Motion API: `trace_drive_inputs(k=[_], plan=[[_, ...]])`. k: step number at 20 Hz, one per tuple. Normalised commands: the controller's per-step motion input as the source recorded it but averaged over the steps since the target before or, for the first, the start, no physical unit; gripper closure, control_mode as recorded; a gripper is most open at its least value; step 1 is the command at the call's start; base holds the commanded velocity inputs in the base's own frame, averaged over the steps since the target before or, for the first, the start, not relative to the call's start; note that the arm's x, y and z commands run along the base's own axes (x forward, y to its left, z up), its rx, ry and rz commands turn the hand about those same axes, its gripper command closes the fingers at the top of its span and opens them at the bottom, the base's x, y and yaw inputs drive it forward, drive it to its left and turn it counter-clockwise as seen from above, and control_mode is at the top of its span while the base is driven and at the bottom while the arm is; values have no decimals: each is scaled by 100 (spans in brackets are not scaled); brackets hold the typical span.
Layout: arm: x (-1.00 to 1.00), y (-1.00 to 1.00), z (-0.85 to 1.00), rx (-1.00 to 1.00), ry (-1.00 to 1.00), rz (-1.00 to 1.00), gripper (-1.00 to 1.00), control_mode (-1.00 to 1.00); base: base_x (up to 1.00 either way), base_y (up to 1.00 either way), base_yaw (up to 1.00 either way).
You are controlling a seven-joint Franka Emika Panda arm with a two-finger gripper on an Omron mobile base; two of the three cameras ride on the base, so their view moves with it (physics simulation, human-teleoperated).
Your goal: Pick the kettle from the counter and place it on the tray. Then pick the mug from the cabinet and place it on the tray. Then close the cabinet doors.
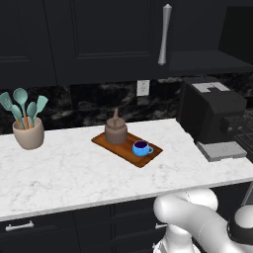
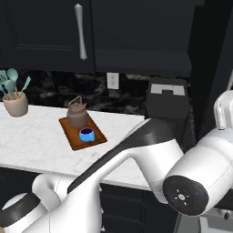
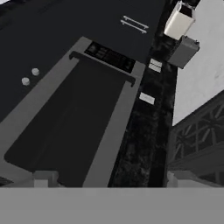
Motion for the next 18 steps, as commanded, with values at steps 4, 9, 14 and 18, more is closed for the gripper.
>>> trace_drive_inputs(k=[4, 9, 14, 18], plan=[[13, 28, 1, 0, 21, 20, -100, -100, 0, 0, 0], [6, 47, -1, 0, 13, 21, -100, -100, 0, 0, 0], [24, 52, 0, 0, 3, 20, -100, -100, 0, 0, 0], [34, 54, -4, 0, 0, 19, -100, -100, 0, 0, 0]])
